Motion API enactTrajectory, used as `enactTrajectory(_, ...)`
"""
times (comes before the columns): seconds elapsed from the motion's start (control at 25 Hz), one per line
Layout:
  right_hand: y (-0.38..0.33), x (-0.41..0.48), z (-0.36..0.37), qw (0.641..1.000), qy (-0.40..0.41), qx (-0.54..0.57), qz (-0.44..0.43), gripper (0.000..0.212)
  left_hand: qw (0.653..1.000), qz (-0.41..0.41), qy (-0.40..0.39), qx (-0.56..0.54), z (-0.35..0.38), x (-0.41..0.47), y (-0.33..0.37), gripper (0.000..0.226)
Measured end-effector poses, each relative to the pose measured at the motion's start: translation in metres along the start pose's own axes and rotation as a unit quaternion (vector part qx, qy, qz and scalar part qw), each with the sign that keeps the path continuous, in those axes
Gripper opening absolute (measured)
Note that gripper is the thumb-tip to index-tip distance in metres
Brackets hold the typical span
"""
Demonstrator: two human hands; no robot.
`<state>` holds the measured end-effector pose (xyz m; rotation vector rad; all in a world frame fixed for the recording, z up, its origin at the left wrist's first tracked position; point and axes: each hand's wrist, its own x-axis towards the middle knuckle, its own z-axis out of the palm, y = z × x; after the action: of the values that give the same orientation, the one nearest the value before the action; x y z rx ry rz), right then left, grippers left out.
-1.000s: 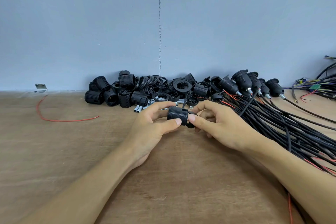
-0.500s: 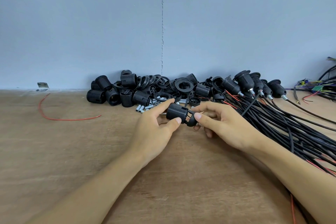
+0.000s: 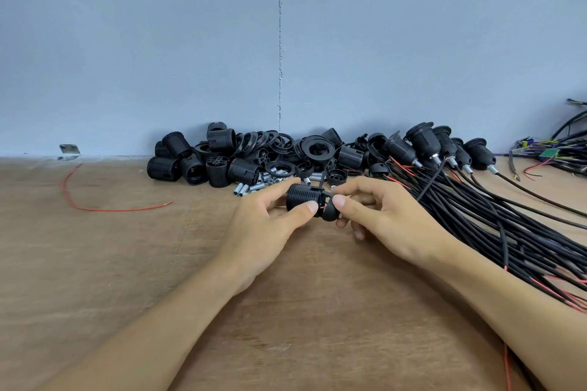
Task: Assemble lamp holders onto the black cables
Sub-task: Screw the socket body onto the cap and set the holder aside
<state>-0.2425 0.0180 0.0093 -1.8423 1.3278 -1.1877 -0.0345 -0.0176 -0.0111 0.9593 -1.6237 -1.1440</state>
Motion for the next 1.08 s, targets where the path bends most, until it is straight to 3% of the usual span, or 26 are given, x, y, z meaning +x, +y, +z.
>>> enactTrajectory(0.16, -0.0011, -0.0005, 0.0025, 1.000, 0.017, -0.012, -0.006, 0.010, 0.999, 0.015, -0.013, 0.046, 0.0024, -0.0014, 0.0023, 0.029)
enactTrajectory(0.24, -0.0024, -0.0008, 0.0031, 1.000, 0.016, -0.007, -0.002, 0.011, 0.996, 0.036, -0.021, 0.080, 0.0057, -0.0048, 0.0059, 0.024)
enactTrajectory(0.36, -0.0041, -0.0024, 0.0085, 1.000, -0.010, -0.023, 0.002, 0.018, 0.994, 0.054, -0.020, 0.093, 0.0077, -0.0072, 0.0055, 0.043)
enactTrajectory(0.48, -0.0036, -0.0036, 0.0106, 0.999, -0.036, -0.041, 0.000, 0.039, 0.993, 0.061, -0.019, 0.102, 0.0063, -0.0055, 0.0042, 0.052)
enactTrajectory(0.92, -0.0065, -0.0021, 0.0102, 0.998, -0.058, -0.031, -0.001, 0.035, 0.989, 0.081, 0.013, 0.121, 0.0074, -0.0072, 0.0071, 0.045)
enactTrajectory(1.0, -0.0069, -0.0025, 0.0107, 0.998, -0.057, -0.025, 0.000, 0.037, 0.984, 0.079, 0.034, 0.158, 0.0079, -0.0069, 0.0067, 0.054)
enactTrajectory(1.08, -0.0068, -0.0027, 0.0100, 0.998, -0.053, -0.030, -0.003, 0.034, 0.986, 0.043, 0.023, 0.160, 0.0061, -0.0055, 0.0047, 0.079)
